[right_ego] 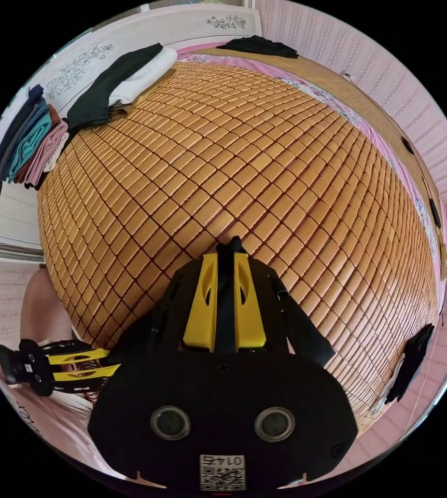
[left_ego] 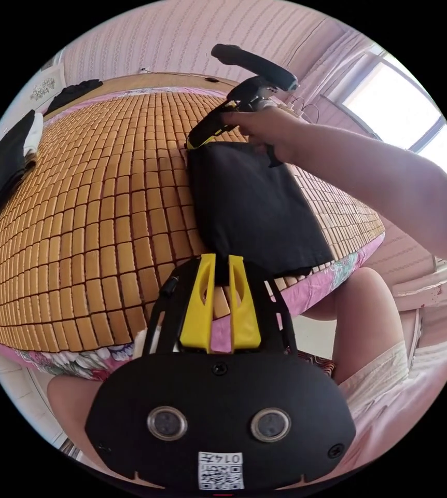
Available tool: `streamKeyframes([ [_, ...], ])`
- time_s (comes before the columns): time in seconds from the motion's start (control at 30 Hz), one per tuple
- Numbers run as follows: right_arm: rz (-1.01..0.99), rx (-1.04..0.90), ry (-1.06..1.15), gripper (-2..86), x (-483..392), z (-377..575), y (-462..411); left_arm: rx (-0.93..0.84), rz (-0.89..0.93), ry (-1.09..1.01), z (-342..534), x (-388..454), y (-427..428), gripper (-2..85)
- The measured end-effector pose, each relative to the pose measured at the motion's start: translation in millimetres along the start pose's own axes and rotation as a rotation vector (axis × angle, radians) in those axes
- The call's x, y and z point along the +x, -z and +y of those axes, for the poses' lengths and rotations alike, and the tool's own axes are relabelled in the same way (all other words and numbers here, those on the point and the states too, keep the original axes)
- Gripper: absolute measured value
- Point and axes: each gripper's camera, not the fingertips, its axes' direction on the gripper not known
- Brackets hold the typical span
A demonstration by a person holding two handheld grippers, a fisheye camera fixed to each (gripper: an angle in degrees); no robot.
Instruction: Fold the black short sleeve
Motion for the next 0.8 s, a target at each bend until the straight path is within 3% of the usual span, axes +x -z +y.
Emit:
streamKeyframes([
  [0.13,-0.14,0.205,-0.1,2.7,26,42,31,0.048,-0.018,-0.038,3,19,43,3.0],
  [0.33,-0.198,0.545,-0.184,2.1,42,135,105,0.208,-0.042,-0.155,12,57,158,1.6],
  [0.47,-0.194,0.673,-0.158,2.1,35,150,125,0.303,-0.053,-0.2,12,74,234,1.3],
  [0.67,-0.237,0.774,0.024,2.3,12,52,136,0.458,-0.117,-0.146,-13,42,337,1.4],
  [0.8,-0.267,0.804,0.25,2.9,-36,-100,153,0.589,-0.201,-0.07,-42,-15,403,2.1],
])
